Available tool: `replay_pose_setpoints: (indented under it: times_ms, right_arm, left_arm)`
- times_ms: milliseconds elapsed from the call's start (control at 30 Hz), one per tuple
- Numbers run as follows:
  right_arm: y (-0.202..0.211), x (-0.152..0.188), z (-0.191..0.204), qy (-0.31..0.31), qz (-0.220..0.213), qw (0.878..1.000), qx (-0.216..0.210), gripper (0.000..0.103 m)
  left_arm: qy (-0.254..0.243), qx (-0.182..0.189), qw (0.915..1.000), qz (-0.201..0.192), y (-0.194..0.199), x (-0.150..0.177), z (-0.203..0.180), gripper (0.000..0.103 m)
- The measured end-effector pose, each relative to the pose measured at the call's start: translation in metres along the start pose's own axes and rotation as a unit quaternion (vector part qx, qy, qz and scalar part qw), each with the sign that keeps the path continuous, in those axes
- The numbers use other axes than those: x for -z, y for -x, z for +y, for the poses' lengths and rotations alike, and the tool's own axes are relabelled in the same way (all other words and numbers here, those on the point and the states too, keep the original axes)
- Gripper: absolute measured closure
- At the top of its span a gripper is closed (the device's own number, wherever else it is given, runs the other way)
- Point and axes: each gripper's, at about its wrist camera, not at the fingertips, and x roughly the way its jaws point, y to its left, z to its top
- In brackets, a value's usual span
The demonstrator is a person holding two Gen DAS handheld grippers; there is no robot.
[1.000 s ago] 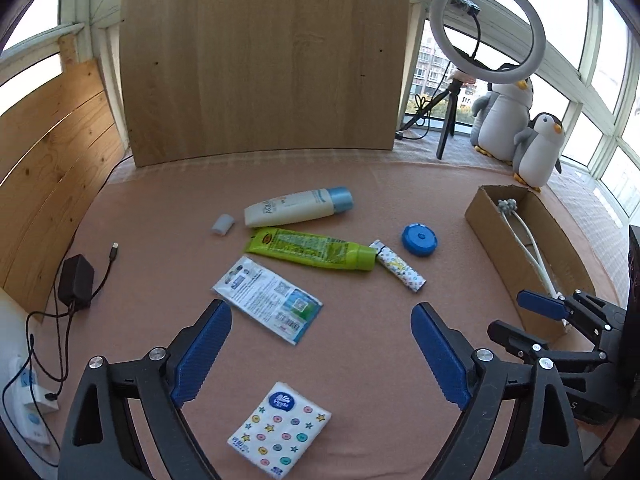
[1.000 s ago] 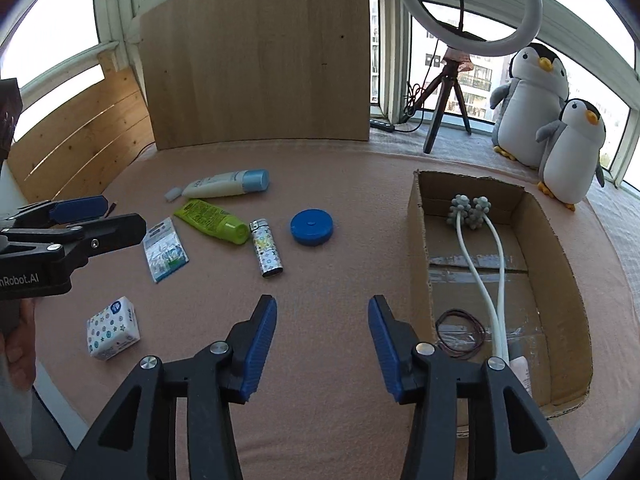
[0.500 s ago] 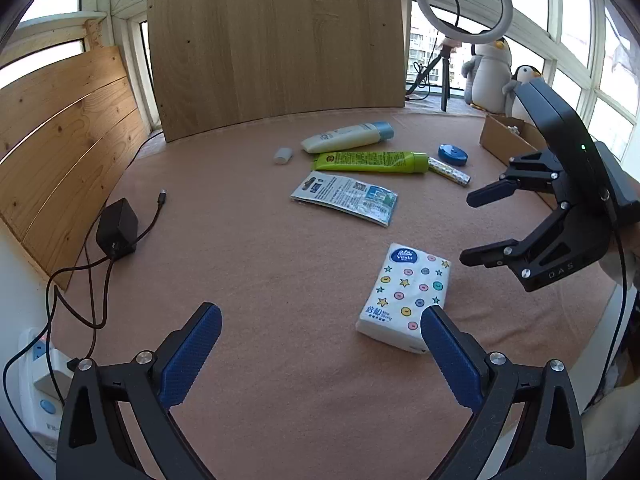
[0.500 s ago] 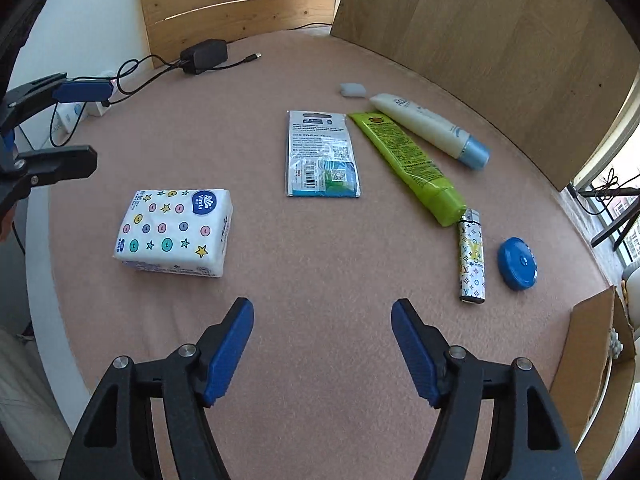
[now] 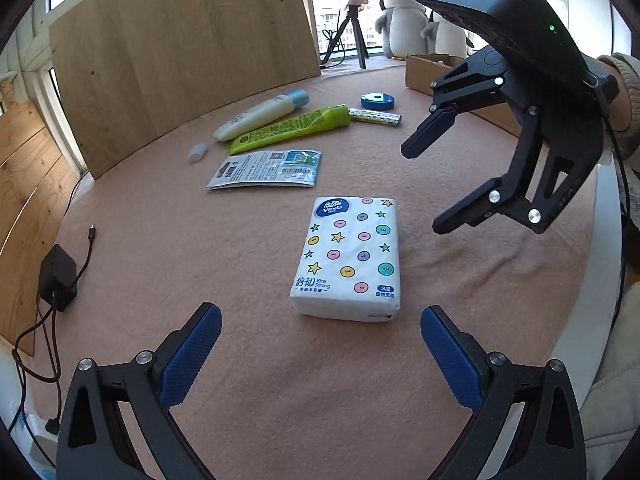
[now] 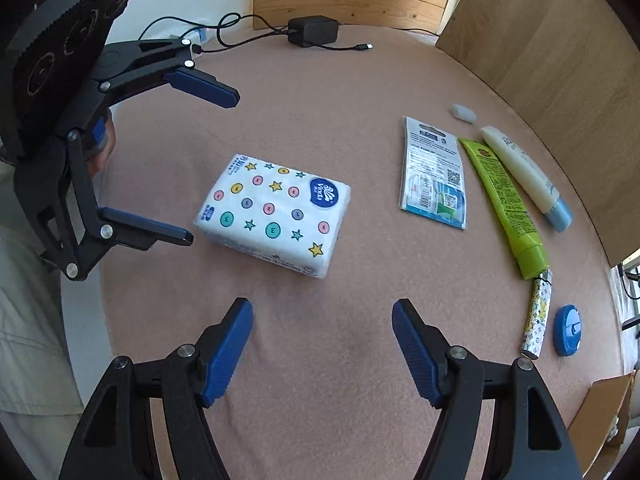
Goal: Organize objects
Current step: 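Close the left tool on the dotted tissue pack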
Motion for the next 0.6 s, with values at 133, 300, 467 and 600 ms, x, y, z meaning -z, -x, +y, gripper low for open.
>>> replay_pose_setpoints:
  times_ms: [133, 300, 467, 600]
  right_arm:
    - [0.001, 0.003, -0.031, -0.052, 0.002, 0.998, 0.031, 0.034]
    - [-0.013, -0.013, -0.040, -0.063, 0.007, 0.997, 0.046, 0.031]
    - [-0.004, -0.008, -0.005, 0.024, -0.008, 0.999, -0.034, 0.031]
    - [-0.002, 0.000, -0.005, 0.067, 0.009, 0.997, -0.031, 0.031]
  left_arm:
    - [0.000, -0.006, 1.0000, 0.004, -0.007, -0.005, -0.003, 0.002]
    - [0.008, -0.006, 0.9999, 0.004, -0.012, -0.008, -0.002, 0.002]
    - [0.008, 0.017, 0.9998, -0.005, -0.010, -0.008, -0.002, 0.004]
    - [0.020, 0.020, 0.9995, -0.009, -0.013, -0.010, -0.001, 0.007]
